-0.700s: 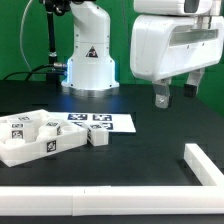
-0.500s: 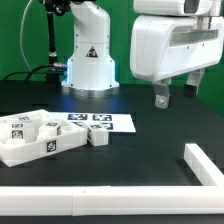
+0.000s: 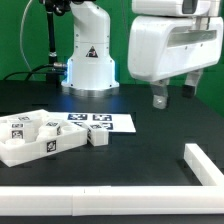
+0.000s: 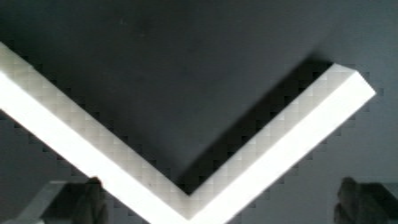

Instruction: Assemble one leg

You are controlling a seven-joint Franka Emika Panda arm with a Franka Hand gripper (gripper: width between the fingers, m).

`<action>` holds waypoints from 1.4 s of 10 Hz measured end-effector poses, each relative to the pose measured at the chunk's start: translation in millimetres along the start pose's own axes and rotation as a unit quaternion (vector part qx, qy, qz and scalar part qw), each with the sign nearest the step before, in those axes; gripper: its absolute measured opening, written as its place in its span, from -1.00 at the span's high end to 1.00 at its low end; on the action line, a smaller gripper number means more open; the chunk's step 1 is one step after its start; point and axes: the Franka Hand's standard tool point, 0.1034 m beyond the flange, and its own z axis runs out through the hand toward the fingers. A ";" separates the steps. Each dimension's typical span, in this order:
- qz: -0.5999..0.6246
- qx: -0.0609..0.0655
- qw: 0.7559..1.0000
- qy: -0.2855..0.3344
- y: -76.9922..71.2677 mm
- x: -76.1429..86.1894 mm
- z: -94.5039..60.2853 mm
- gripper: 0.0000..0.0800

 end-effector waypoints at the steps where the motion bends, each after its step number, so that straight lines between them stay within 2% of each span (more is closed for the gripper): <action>1: -0.024 0.002 1.000 -0.006 11.7 -24.1 1.5 -0.63; 2: -0.022 0.008 1.000 -0.015 24.3 -48.2 5.4 -0.63; 3: 0.008 0.024 0.999 -0.034 25.1 -53.0 3.5 -0.63; 4: 0.004 0.020 0.999 -0.027 27.0 -42.1 -0.9 -0.63; 9: 0.008 0.021 0.999 -0.030 24.1 -47.4 2.4 -0.63; 10: 0.010 0.026 0.999 -0.038 13.8 -64.7 8.2 -0.63; 11: 0.016 0.033 0.998 -0.049 5.3 -89.4 14.6 -0.63; 12: 0.016 0.032 0.998 -0.049 -3.8 -109.6 21.1 -0.63; 13: 0.022 0.035 0.998 -0.050 -12.9 -124.4 25.1 -0.63; 14: 0.024 0.036 0.998 -0.050 -15.8 -127.8 24.9 -0.63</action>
Offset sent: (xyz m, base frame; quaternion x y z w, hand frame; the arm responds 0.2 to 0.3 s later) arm 0.0242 0.0184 0.0172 0.0299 -0.0108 0.0377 0.9988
